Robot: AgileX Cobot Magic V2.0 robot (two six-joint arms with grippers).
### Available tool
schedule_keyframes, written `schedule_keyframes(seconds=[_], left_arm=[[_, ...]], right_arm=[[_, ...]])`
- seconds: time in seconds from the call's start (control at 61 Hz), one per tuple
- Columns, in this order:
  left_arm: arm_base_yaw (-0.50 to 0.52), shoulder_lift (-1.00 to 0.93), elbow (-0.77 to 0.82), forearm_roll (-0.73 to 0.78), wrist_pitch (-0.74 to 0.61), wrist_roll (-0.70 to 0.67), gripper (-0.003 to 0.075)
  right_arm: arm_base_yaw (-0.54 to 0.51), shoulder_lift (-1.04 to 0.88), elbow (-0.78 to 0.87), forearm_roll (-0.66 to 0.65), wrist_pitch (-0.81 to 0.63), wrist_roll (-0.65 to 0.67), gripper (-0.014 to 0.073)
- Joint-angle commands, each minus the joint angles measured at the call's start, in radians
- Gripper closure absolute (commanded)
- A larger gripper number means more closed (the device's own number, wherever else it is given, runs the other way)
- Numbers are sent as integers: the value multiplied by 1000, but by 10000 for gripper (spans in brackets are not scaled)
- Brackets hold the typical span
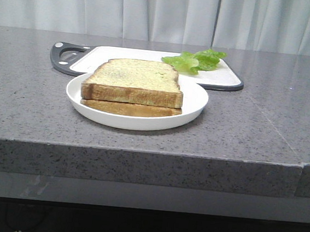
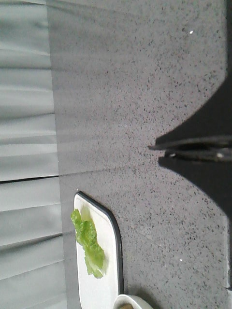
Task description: Left arm grabs bread, right arm adds lettuce
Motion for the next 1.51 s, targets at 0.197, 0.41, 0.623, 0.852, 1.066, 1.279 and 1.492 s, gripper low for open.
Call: schedule_keyframes(seconds=[0.197,0.41,0.623,0.852,1.066,1.279,1.492], left_arm=[[-7,-18,5,-8,-118,-5,741],[-7,-18,-18,-8,-179,-7,741],[-7,-4,-199,-28,-64,-10,741],[-7,119,-486,-79,165,-10,741],[-7,310,-710,-81,378,-10,741],[-7,468,-780,-96,546,-10,741],[-7,562,-763,-114,596,-10,741]], right_arm=[[-7,-21,-2,-5,-87,-8,711],[-6,-21,-6,-5,-118,-8,711],[-6,-20,-137,-5,-50,-9,711],[-6,62,-400,-11,185,-9,711],[-6,218,-609,-11,382,-9,711],[-6,353,-681,-11,531,-9,711],[-6,441,-667,-11,581,-9,711]])
